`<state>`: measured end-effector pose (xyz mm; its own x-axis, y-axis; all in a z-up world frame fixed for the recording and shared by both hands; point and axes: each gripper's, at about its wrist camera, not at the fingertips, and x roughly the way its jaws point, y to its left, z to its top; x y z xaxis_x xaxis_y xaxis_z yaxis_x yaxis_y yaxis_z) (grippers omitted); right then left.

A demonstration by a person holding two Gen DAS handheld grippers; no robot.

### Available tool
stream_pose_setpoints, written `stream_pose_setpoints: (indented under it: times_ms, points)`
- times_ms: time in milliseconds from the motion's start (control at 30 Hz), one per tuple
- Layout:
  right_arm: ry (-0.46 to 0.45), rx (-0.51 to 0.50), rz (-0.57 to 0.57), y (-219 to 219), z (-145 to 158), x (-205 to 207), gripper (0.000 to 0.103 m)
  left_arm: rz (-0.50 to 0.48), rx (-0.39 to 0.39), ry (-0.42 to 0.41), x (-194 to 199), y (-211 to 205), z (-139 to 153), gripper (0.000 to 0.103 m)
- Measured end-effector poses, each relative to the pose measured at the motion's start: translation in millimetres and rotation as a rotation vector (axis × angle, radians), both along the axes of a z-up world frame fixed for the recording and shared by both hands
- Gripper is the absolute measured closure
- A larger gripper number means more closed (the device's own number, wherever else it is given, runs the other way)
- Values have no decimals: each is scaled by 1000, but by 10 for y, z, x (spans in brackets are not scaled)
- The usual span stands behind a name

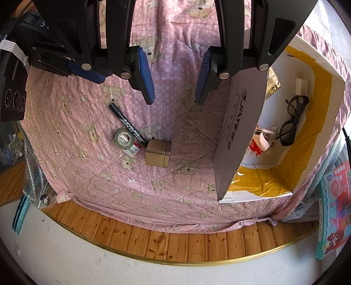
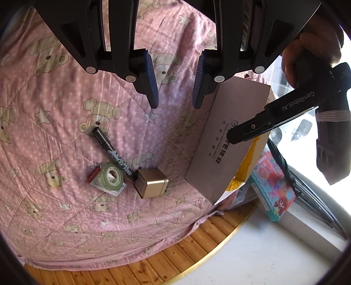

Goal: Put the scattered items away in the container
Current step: 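Move both open tools toward the gold cube and black marker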

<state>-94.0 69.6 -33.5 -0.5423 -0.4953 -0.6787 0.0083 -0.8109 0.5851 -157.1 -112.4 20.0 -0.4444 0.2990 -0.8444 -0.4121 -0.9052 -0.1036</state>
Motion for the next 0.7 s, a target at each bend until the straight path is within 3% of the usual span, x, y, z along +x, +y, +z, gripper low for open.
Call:
stream_pose_setpoints:
  times_ms: [533, 700]
  points:
    - [-57, 31, -59, 375, -343, -487, 67, -39, -8, -52, -592, 499, -345, 56]
    - [-65, 50, -65, 431, -417, -621, 67, -51, -15, -57, -747, 662, -440, 49]
